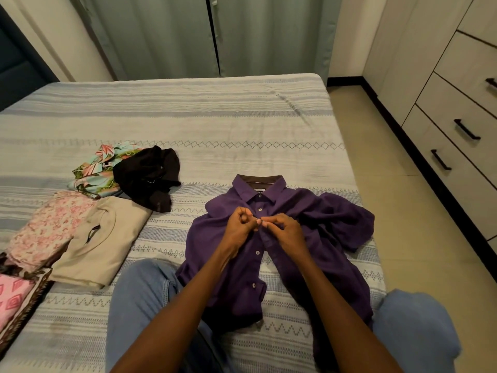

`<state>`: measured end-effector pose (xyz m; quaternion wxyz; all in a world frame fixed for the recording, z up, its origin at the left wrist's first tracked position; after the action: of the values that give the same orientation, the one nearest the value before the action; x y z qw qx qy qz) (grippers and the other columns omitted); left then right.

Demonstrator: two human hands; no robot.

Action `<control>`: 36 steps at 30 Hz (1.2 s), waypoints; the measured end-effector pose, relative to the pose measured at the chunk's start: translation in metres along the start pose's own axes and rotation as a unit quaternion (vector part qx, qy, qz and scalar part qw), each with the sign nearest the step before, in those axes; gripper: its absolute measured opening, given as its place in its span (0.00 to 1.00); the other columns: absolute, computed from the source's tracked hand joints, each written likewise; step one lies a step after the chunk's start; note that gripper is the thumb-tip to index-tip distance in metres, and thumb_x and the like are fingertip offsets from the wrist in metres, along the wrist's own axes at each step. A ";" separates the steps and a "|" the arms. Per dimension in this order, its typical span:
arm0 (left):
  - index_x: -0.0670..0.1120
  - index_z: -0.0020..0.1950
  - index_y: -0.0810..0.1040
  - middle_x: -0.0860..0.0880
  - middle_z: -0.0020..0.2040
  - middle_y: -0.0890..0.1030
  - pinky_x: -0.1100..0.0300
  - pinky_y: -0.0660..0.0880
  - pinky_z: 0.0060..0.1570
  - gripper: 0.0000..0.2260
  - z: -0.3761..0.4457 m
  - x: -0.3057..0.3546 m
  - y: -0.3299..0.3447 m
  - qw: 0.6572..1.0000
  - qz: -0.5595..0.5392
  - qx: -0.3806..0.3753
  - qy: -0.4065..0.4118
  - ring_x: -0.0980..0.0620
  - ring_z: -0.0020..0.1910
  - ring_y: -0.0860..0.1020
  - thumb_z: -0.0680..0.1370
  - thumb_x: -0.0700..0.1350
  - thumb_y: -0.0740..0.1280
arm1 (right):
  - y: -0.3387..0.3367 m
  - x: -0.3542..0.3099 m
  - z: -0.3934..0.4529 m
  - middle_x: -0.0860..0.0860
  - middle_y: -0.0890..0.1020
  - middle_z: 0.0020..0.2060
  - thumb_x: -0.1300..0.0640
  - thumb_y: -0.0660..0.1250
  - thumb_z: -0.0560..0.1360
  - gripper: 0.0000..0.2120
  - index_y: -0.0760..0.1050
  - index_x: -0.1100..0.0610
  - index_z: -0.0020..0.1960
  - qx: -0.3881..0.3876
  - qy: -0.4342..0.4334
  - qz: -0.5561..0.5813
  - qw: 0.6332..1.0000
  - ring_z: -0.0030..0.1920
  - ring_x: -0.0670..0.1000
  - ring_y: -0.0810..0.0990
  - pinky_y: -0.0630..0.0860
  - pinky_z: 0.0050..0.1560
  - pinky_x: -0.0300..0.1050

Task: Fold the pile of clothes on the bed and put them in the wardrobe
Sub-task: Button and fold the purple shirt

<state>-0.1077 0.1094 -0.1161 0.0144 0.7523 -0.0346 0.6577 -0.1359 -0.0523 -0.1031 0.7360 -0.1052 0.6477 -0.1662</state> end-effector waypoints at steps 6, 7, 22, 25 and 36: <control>0.42 0.49 0.70 0.49 0.36 0.75 0.63 0.78 0.39 0.10 -0.001 0.007 0.009 1.000 0.006 -0.012 -0.003 0.55 0.33 0.76 0.77 0.32 0.69 | -0.005 0.007 -0.001 0.55 0.87 0.47 0.65 0.72 0.75 0.06 0.84 0.61 0.52 0.022 0.098 0.194 0.976 0.49 0.49 0.85 0.79 0.52 0.41; 0.43 0.48 0.71 0.49 0.37 0.75 0.63 0.77 0.37 0.09 -0.001 0.009 0.010 1.000 0.026 -0.007 0.001 0.55 0.33 0.76 0.77 0.33 0.70 | -0.005 0.010 0.000 0.54 0.87 0.47 0.64 0.72 0.76 0.06 0.84 0.59 0.51 0.026 0.101 0.184 0.977 0.49 0.49 0.85 0.80 0.53 0.45; 0.49 0.43 0.78 0.53 0.39 0.82 0.55 0.75 0.42 0.09 -0.046 -0.011 0.005 0.941 0.331 0.050 0.056 0.55 0.40 0.80 0.79 0.53 0.67 | -0.009 0.013 -0.075 0.47 0.81 0.48 0.47 0.71 0.75 0.08 0.77 0.50 0.50 0.036 0.038 -0.289 0.956 0.50 0.55 0.80 0.76 0.44 0.50; 0.47 0.51 0.81 0.46 0.52 0.80 0.50 0.75 0.53 0.08 -0.058 -0.029 0.013 0.901 0.431 0.003 0.054 0.45 0.52 0.79 0.79 0.50 0.66 | -0.004 0.025 -0.076 0.51 0.79 0.52 0.43 0.74 0.72 0.18 0.76 0.52 0.54 0.010 0.055 -0.323 0.945 0.53 0.57 0.77 0.76 0.47 0.52; 0.46 0.58 0.75 0.47 0.60 0.77 0.49 0.74 0.46 0.11 -0.069 -0.015 0.030 0.809 0.580 -0.028 0.092 0.42 0.57 0.75 0.81 0.52 0.62 | -0.024 0.025 -0.061 0.50 0.84 0.53 0.52 0.67 0.79 0.10 0.77 0.52 0.59 -0.001 0.100 -0.261 0.960 0.54 0.55 0.81 0.76 0.50 0.49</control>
<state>-0.1797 0.0850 -0.1225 -0.3456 0.5276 -0.4814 0.6086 -0.1964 -0.0801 -0.1263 0.5985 -0.2543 0.6680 -0.3618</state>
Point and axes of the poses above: each hand's wrist, its own z-axis towards the middle knuckle, its own y-axis out of the palm, x = y × z, the point moved 10 cm from there along z, towards the middle knuckle
